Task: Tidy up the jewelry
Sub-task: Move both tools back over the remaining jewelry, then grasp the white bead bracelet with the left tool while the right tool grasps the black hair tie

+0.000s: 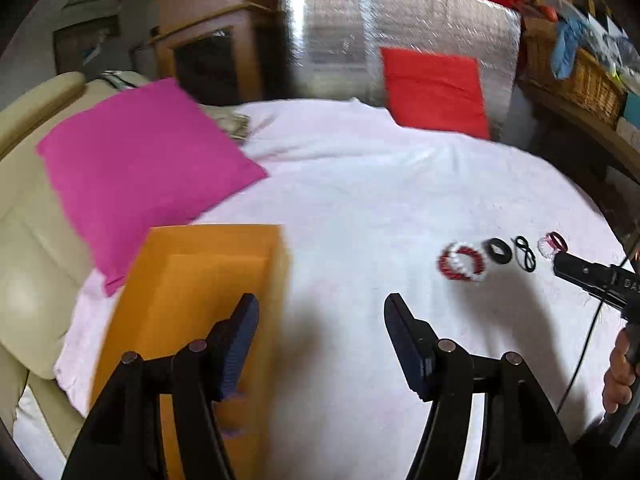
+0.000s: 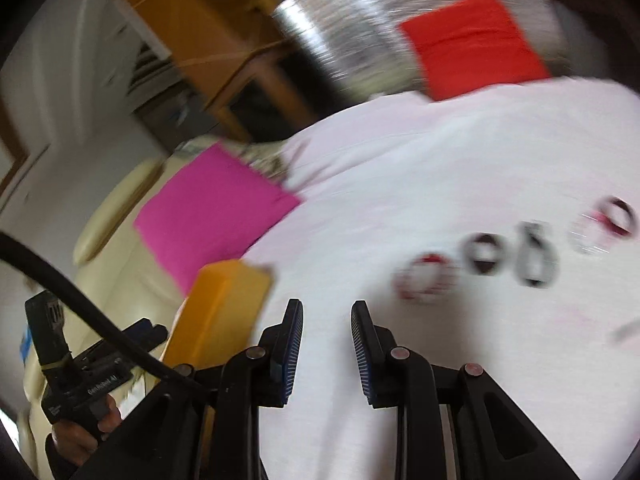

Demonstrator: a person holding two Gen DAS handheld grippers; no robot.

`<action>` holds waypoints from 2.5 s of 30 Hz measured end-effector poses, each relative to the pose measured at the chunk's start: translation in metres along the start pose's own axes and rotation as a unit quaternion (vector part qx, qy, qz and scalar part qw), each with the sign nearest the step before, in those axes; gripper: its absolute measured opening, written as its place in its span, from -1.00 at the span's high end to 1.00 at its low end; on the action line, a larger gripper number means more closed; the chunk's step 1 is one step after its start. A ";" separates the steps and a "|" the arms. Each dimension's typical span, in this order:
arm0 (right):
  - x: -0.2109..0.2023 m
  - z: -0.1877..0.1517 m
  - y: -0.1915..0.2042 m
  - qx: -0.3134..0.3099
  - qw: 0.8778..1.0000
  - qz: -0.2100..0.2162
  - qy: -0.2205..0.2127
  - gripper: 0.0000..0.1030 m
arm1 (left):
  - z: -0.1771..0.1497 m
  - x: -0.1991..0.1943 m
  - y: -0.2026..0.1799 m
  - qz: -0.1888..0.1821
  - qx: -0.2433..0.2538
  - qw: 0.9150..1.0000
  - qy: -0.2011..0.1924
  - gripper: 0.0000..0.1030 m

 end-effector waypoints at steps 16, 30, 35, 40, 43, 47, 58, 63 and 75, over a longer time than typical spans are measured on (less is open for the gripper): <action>-0.044 0.030 -0.129 0.097 0.992 -0.084 -0.003 0.47 | 0.011 0.123 -0.145 -0.133 -0.004 0.989 0.070 -0.28; -0.022 0.026 -0.133 0.087 0.991 -0.104 0.015 0.47 | 0.016 0.144 -0.164 -0.205 0.024 0.977 0.051 0.83; -0.015 0.025 -0.132 0.086 0.990 -0.108 0.017 0.47 | 0.021 0.138 -0.158 -0.216 0.021 0.975 0.042 0.84; -0.002 0.026 -0.126 0.087 0.990 -0.106 0.027 0.47 | 0.031 0.145 -0.140 -0.177 0.004 0.984 0.026 0.59; 0.003 0.026 -0.122 0.091 0.990 -0.101 0.029 0.47 | 0.034 0.154 -0.134 -0.183 -0.023 0.982 0.029 0.04; 0.007 0.028 -0.119 0.088 0.991 -0.099 0.028 0.47 | 0.031 0.171 -0.138 -0.183 -0.027 0.982 0.046 0.05; 0.017 0.031 -0.124 0.097 0.990 -0.095 0.027 0.47 | 0.023 0.177 -0.163 -0.183 0.021 0.981 0.060 0.82; 0.028 0.036 -0.113 0.095 0.991 -0.087 0.026 0.47 | 0.028 0.160 -0.154 -0.184 0.028 0.982 0.043 0.82; 0.070 0.029 -0.112 0.045 0.979 -0.194 0.046 0.86 | 0.031 0.115 -0.127 -0.187 0.044 0.981 0.011 0.82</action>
Point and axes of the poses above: each gripper's, at about its wrist camera, not at the fingertips, and x roughly the way its jaws point, y to its left, z to its top, the point moved 8 cm from there along x, roughly the way its jaws point, and after that the axes turned 3 degrees about -z, right-handed, at the moved point
